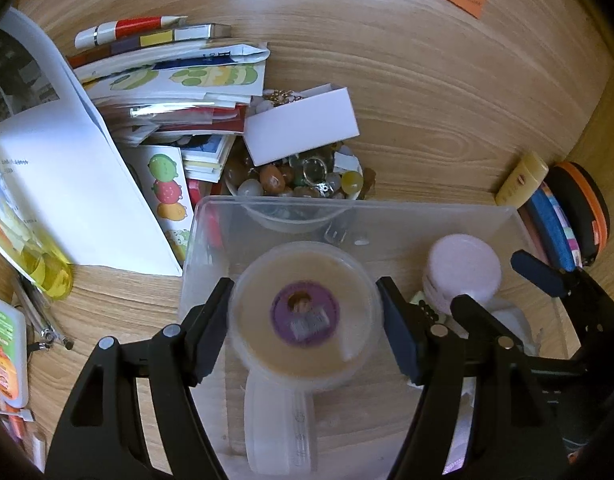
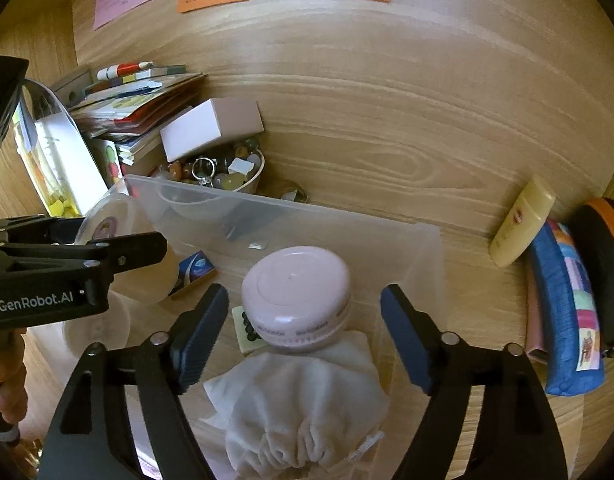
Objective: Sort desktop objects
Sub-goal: 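Open both grippers to drop the beige roll and compact into the bin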
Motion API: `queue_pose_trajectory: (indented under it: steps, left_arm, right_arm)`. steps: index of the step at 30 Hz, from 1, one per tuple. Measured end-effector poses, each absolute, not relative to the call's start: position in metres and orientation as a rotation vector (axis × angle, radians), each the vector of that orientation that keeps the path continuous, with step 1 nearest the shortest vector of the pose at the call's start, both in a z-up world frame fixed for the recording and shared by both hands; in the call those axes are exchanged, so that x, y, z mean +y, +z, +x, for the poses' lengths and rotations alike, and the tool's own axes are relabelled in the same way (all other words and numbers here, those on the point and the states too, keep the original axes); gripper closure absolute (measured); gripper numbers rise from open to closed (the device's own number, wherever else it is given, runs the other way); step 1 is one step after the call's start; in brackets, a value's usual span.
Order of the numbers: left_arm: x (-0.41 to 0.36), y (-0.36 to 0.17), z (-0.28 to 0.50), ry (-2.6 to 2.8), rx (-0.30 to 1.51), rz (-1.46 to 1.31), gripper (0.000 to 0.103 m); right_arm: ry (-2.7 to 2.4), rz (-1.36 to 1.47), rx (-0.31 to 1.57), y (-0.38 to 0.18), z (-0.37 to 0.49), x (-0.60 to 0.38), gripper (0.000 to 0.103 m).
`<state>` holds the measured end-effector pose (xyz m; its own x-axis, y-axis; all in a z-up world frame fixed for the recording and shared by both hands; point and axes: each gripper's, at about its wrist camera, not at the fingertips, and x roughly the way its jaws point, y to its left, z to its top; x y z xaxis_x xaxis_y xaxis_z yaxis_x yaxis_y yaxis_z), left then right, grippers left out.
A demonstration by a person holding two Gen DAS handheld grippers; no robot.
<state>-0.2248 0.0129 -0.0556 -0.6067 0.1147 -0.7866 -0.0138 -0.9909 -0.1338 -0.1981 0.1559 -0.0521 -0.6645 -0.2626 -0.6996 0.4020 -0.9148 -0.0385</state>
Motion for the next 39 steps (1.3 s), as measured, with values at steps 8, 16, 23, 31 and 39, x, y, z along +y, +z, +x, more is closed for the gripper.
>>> queue_pose_trajectory:
  steps: [8,16,23,31,39]
  left_arm:
    - [0.011,-0.024,-0.201,2.818,-0.093,-1.246,0.031]
    - [0.003,0.004,-0.168,2.882,-0.063,-1.143,0.017]
    - [-0.004,0.024,-0.139,2.938,-0.066,-1.055,0.008]
    - [-0.016,0.035,-0.102,2.949,-0.123,-0.993,0.004]
    - [-0.039,0.015,-0.067,2.944,-0.158,-1.060,0.004]
  right_arm:
    - [-2.559,1.003,0.263,-0.043,-0.191,0.155,0.020]
    - [-2.570,0.894,0.273,-0.018,-0.170,0.152,0.012]
    - [-2.581,0.810,0.261,0.009,-0.146,0.159,0.009]
    - [-2.595,0.696,0.237,0.038,-0.103,0.179,0.000]
    - [-2.623,0.635,0.204,0.042,-0.062,0.207,0.000]
